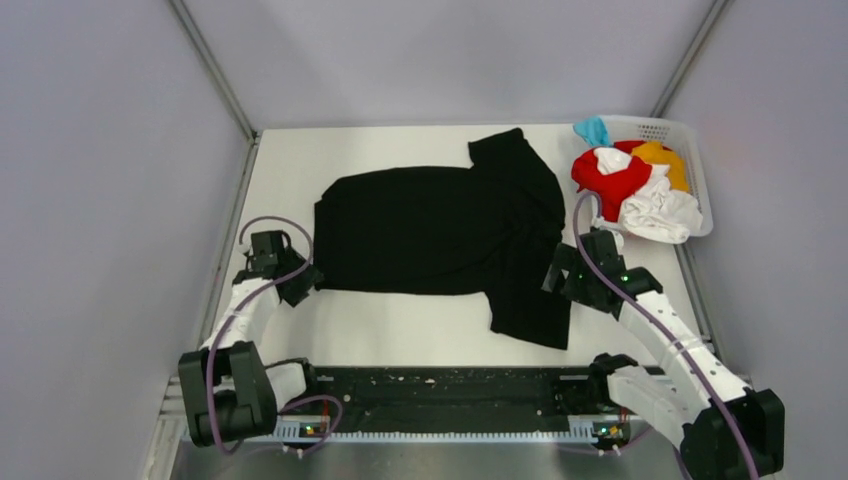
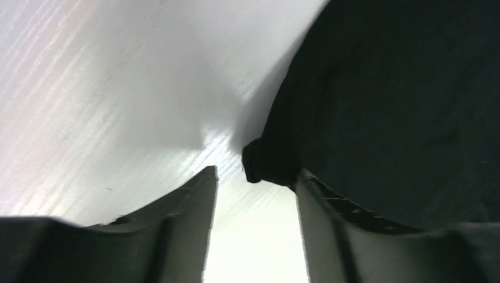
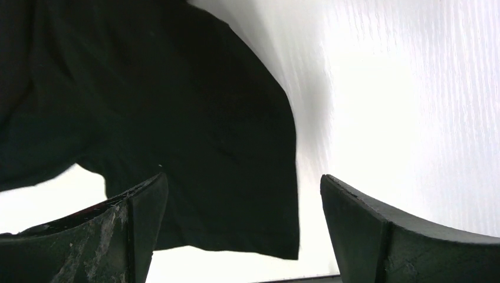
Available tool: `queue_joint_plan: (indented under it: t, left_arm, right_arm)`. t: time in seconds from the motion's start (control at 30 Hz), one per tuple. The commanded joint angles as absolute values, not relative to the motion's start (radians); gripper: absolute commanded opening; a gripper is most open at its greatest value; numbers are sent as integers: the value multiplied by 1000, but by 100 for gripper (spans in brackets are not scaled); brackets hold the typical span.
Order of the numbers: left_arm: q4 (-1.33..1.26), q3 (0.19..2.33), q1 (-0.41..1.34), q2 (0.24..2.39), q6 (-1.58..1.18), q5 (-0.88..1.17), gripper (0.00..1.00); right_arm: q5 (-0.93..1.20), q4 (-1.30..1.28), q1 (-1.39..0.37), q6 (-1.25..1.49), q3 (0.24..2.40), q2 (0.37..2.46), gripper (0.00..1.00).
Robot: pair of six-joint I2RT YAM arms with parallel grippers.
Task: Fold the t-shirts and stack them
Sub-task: Flatten out the tshirt
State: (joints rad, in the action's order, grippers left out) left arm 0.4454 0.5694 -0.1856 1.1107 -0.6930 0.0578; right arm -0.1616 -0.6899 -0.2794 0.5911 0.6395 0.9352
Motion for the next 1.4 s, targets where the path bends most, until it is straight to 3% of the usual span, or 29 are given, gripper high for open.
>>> queue_joint_plan:
  t: [0.0, 0.1, 0.27, 0.47, 0.57, 0.73, 0.9, 1.1, 1.37]
  left_arm:
    - [413, 568, -190, 1170, -716, -21, 52]
    - [363, 557, -190, 1213, -711, 21, 57]
    - [300, 622, -178, 1364, -715, 124, 54]
    - [240, 669, -122, 1468, -708, 173, 57]
    - [250, 700, -77, 1485, -709, 152, 60]
    - [281, 730, -39, 1499, -698, 113, 73]
    - [401, 738, -39, 1382, -681, -2, 74]
    - [555, 698, -42, 1110, -680, -186, 81]
    - [502, 589, -42, 1031, -709, -124, 82]
  right_arm:
    - [-152, -715, -288, 625, 618, 874, 99]
    - [-137, -690, -287, 617, 619, 898, 99]
    - [-148, -666, -287, 607, 615, 949, 99]
    - [-153, -630, -287, 609, 594, 965, 99]
    - [-144, -637, -288, 612, 593, 968, 99]
    - [-120, -669, -288, 636, 581, 960, 99]
    - [-104, -677, -287, 623, 595, 950, 99]
    - [-99, -668, -287, 611, 593, 943, 99]
    - [-98, -655, -288, 597, 593, 966, 99]
